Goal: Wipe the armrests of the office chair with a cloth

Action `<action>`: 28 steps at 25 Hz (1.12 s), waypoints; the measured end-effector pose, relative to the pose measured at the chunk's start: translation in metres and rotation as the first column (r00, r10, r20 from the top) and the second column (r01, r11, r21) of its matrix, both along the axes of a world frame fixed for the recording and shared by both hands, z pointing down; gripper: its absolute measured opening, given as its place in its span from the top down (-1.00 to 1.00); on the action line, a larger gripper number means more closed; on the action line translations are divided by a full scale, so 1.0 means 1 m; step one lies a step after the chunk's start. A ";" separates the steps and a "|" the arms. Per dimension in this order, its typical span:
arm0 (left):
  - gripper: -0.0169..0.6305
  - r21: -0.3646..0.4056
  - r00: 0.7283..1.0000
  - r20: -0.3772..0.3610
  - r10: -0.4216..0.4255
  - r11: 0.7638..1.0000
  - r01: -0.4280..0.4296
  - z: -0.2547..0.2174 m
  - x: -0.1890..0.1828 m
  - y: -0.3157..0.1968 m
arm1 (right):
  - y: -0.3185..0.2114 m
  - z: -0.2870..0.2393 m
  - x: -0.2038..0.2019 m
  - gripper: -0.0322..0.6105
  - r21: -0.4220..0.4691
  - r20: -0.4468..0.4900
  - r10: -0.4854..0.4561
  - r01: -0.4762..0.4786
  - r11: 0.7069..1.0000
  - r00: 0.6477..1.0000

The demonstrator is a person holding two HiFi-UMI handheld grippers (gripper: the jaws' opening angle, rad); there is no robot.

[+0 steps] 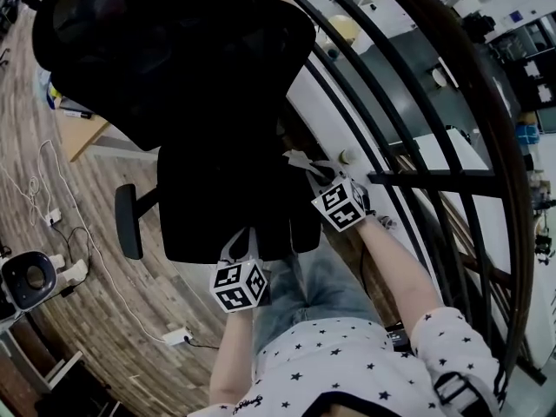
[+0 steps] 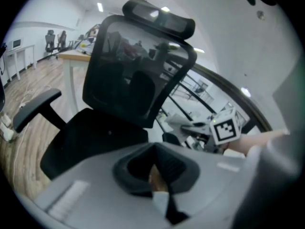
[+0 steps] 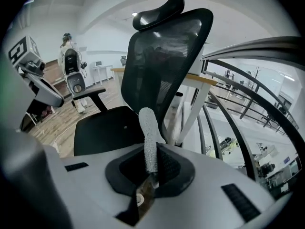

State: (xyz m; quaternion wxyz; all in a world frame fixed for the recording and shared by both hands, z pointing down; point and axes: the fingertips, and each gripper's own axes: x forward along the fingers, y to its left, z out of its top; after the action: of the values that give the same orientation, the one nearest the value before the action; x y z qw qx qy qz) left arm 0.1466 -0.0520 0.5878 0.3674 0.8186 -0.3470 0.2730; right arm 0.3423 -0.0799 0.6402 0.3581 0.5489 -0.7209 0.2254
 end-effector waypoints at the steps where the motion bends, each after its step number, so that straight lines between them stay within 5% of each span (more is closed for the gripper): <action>1: 0.92 -0.002 1.000 0.000 0.003 1.000 -0.003 0.001 0.002 0.001 | 0.000 0.004 0.000 0.82 -0.008 -0.001 -0.005 0.005 1.000 1.000; 28: 0.92 -0.016 1.000 0.007 0.020 1.000 -0.020 0.011 0.016 0.002 | -0.005 0.049 -0.005 0.82 -0.106 -0.023 -0.067 0.064 0.992 0.998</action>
State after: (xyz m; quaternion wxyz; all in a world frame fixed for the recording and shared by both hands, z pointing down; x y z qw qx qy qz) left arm 0.1621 -0.0504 0.5989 0.3699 0.8180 -0.3380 0.2823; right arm 0.3372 -0.0848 0.6894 0.4033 0.5083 -0.7207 0.2441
